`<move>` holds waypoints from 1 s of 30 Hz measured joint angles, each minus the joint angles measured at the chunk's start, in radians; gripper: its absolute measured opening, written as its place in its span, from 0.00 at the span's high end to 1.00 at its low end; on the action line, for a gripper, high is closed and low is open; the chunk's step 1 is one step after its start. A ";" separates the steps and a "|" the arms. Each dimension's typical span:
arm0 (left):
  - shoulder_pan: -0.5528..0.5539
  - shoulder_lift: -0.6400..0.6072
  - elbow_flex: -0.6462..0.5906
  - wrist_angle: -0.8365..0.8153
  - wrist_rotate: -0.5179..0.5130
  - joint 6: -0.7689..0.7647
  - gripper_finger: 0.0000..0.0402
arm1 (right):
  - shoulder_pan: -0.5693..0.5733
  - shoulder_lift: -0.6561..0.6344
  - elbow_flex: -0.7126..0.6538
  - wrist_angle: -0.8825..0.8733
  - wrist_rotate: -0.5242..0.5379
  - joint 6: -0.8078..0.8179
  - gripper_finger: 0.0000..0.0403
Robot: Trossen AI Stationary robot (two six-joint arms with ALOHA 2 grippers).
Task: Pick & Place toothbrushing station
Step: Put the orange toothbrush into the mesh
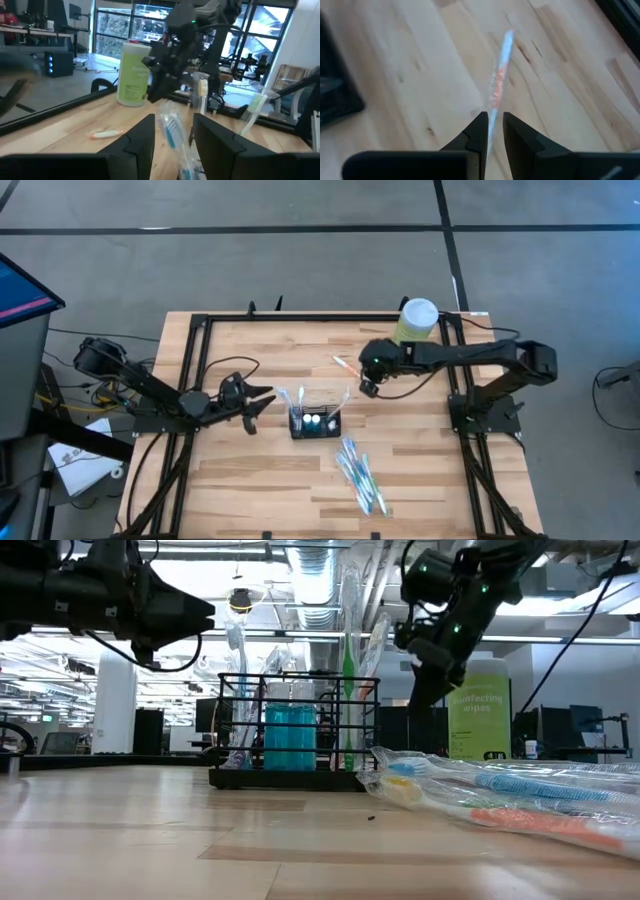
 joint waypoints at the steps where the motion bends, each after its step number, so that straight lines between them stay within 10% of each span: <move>1: -0.005 -0.001 0.000 0.000 0.000 0.000 0.68 | -0.010 0.005 -0.006 0.010 0.000 0.002 0.87; 30: -0.020 -0.001 0.000 0.003 -0.016 0.000 0.68 | -0.030 0.115 -0.282 0.453 -0.087 0.104 0.84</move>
